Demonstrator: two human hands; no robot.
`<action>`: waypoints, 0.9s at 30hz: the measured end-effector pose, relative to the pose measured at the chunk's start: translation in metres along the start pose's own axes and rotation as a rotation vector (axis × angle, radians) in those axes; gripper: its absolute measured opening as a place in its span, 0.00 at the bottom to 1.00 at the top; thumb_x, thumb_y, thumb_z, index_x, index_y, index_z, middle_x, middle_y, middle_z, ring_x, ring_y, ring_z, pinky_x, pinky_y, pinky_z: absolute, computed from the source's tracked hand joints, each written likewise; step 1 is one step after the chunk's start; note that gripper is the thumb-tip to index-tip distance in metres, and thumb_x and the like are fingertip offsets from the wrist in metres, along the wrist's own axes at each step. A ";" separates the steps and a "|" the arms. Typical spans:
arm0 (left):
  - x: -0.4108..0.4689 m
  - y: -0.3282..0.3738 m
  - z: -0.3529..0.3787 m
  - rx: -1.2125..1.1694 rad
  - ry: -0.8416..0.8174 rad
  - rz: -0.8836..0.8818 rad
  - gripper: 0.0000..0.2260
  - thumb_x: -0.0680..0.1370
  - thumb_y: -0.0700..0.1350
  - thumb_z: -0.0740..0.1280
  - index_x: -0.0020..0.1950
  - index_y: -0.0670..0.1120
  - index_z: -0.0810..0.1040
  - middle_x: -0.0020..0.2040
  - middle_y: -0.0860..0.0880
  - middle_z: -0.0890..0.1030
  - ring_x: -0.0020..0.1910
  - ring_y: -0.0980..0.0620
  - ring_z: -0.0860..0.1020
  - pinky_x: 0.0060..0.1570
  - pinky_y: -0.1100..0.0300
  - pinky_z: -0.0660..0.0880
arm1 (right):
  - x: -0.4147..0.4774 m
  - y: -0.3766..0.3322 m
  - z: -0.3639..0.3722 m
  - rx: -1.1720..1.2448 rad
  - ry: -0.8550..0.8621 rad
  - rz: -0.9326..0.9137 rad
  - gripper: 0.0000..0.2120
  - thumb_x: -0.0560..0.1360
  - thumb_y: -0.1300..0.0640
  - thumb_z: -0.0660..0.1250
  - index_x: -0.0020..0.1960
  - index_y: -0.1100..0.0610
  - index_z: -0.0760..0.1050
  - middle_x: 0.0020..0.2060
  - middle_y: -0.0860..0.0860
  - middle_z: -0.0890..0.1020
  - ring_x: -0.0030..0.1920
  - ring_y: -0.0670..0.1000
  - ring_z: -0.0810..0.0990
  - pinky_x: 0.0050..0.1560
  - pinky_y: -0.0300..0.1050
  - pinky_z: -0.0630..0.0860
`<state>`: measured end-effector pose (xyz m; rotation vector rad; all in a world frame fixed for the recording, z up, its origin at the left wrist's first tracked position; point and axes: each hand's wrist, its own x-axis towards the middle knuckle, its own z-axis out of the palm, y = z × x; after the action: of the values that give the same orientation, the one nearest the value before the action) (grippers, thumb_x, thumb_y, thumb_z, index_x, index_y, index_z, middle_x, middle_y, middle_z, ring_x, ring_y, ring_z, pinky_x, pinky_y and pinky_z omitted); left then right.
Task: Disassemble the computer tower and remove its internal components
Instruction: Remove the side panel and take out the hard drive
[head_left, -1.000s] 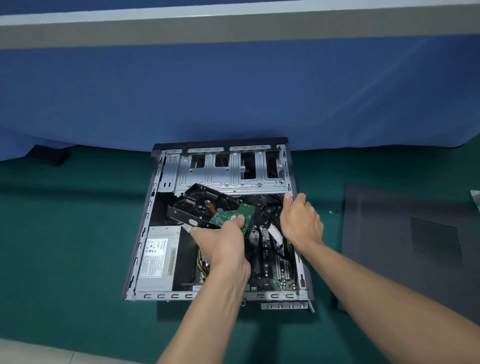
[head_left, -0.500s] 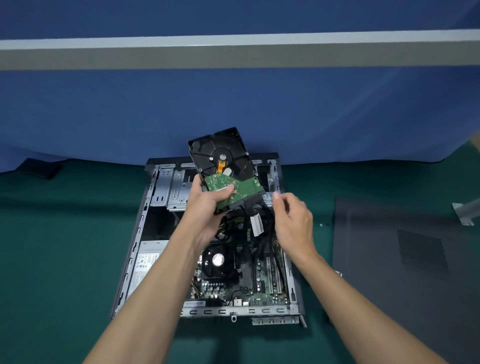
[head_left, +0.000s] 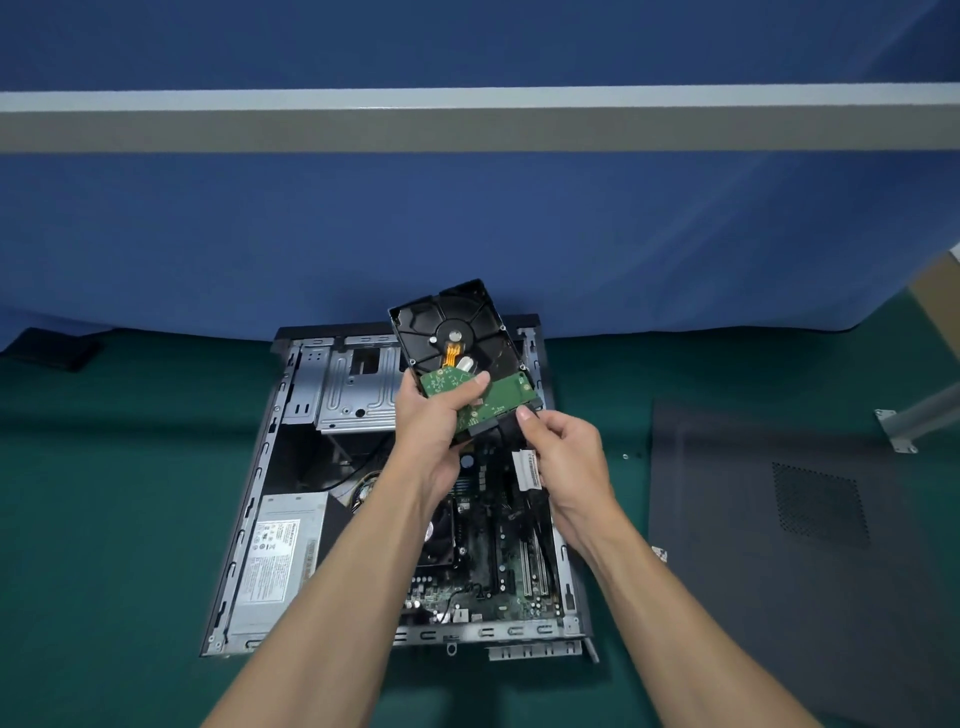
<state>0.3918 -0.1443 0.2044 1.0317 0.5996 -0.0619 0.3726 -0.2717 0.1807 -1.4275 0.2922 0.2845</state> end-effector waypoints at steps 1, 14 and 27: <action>0.000 -0.001 0.000 0.001 0.006 0.006 0.31 0.67 0.33 0.76 0.67 0.44 0.68 0.40 0.46 0.84 0.40 0.48 0.83 0.39 0.51 0.80 | 0.001 -0.001 0.000 -0.003 0.016 0.014 0.11 0.77 0.55 0.66 0.38 0.56 0.83 0.41 0.57 0.85 0.47 0.59 0.84 0.54 0.59 0.78; -0.004 0.003 -0.002 -0.073 0.106 0.025 0.18 0.69 0.31 0.74 0.52 0.46 0.72 0.44 0.42 0.83 0.41 0.44 0.82 0.40 0.42 0.81 | -0.001 -0.008 0.013 0.067 -0.015 0.051 0.12 0.80 0.59 0.62 0.41 0.61 0.79 0.37 0.56 0.85 0.35 0.50 0.83 0.33 0.41 0.77; -0.004 0.031 -0.028 0.015 0.195 0.208 0.17 0.70 0.32 0.74 0.52 0.48 0.74 0.49 0.44 0.84 0.46 0.44 0.83 0.49 0.38 0.79 | -0.004 0.032 0.011 -0.676 -0.060 0.102 0.08 0.79 0.54 0.63 0.51 0.49 0.81 0.43 0.46 0.83 0.43 0.49 0.80 0.41 0.40 0.74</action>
<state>0.3865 -0.1060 0.2203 1.1175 0.6653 0.2197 0.3577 -0.2570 0.1537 -2.0669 0.2281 0.5427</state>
